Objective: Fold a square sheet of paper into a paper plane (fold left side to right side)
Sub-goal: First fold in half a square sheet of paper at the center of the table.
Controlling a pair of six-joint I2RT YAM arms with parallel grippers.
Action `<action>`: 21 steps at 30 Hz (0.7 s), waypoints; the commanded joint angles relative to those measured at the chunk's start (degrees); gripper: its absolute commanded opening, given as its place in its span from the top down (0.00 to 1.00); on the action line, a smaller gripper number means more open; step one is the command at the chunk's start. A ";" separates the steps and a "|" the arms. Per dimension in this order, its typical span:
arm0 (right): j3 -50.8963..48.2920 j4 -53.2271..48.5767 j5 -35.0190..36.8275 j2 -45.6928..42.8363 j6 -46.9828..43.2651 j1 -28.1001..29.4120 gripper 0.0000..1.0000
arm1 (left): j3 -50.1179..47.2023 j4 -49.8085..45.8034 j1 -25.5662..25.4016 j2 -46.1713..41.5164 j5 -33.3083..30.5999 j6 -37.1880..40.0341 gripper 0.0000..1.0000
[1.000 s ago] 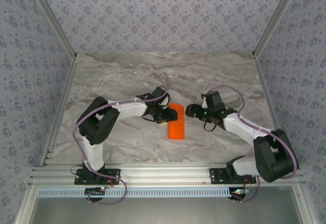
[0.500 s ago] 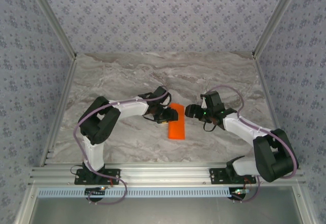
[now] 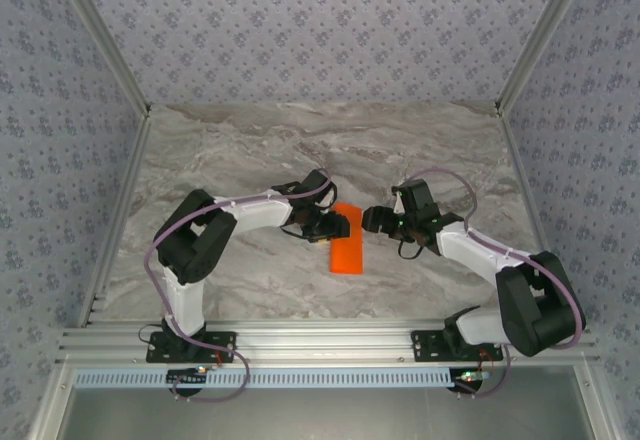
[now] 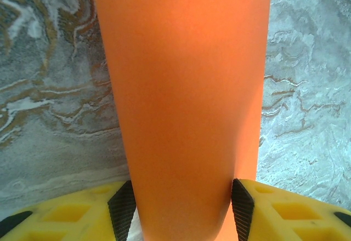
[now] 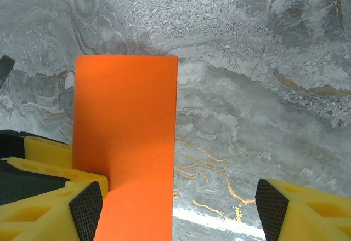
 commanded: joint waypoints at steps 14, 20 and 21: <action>-1.16 2.04 -1.00 0.42 2.01 0.50 0.25 | -0.82 -4.28 -0.79 3.37 -3.55 1.37 0.47; -0.81 3.80 -3.76 2.57 2.21 0.49 0.51 | -0.73 -4.41 -0.75 3.20 -3.61 1.46 0.47; -0.64 4.14 -4.66 3.38 2.21 0.50 0.58 | -0.73 -4.40 -0.73 3.15 -3.67 1.52 0.47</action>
